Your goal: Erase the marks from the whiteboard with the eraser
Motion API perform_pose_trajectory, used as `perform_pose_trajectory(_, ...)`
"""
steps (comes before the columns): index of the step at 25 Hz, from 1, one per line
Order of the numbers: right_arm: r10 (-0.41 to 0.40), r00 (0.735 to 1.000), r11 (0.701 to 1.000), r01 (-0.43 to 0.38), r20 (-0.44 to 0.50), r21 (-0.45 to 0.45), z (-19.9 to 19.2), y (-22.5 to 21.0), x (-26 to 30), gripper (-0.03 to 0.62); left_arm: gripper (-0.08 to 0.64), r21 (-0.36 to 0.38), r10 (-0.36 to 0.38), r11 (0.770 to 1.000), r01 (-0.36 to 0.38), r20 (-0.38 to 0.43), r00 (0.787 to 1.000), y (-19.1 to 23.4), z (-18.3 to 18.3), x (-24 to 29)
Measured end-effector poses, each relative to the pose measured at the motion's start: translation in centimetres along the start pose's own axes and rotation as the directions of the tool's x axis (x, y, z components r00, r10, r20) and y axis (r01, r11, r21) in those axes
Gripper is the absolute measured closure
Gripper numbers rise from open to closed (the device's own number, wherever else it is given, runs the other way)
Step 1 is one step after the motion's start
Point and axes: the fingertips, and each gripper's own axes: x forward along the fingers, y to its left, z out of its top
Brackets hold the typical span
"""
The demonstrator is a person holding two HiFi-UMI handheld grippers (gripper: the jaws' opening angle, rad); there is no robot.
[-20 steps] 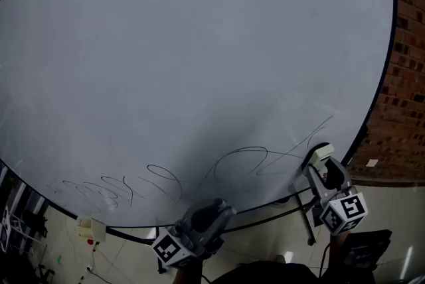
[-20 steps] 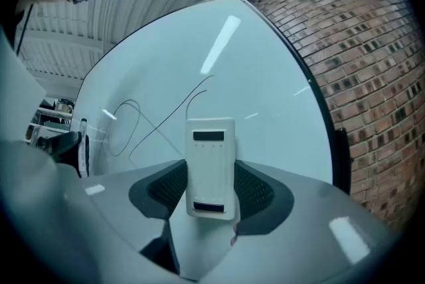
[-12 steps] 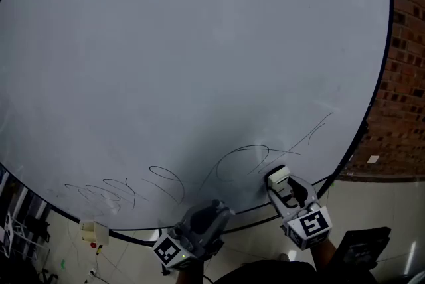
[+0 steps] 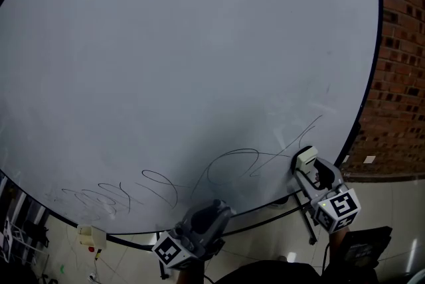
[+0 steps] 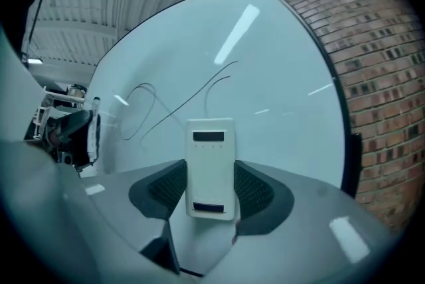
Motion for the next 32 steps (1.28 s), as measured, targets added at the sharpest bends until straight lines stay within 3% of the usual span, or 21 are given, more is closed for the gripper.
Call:
perform_pose_trajectory(5, -0.12, 0.991, 0.992, 0.117, 0.051, 0.054, 2.6, -5.3, -1.5, 0.367, 0.499, 0.001, 0.002, 1.0, -0.002, 0.0, 1.0, -0.1, 0.0, 0.0)
perform_pose_trajectory(17, -0.15, 0.987, 0.985, 0.143, 0.063, 0.098, 2.7, -4.4, -1.2, 0.367, 0.499, 0.011, 0.026, 1.0, -0.026, -0.004, 1.0, 0.1, 0.5, -1.3)
perform_pose_trajectory(22, -0.085, 0.995, 0.995, 0.081, 0.057, 0.06, 2.6, 0.3, 0.0, 0.367, 0.499, 0.011, 0.032, 0.999, -0.032, -0.002, 0.999, 0.3, 0.8, -2.3)
perform_pose_trajectory(26, 0.034, 0.999, 0.999, -0.034, 0.019, 0.014, 1.5, 6.3, 1.4, 0.367, 0.499, 0.018, 0.044, 0.999, -0.045, 0.016, 0.999, 0.6, 1.5, -3.4)
perform_pose_trajectory(32, 0.216, 0.972, 0.973, -0.222, -0.092, -0.062, -1.5, 13.3, 3.0, 0.367, 0.499, 0.009, 0.045, 0.999, -0.045, 0.02, 0.999, 0.8, 1.4, -3.4)
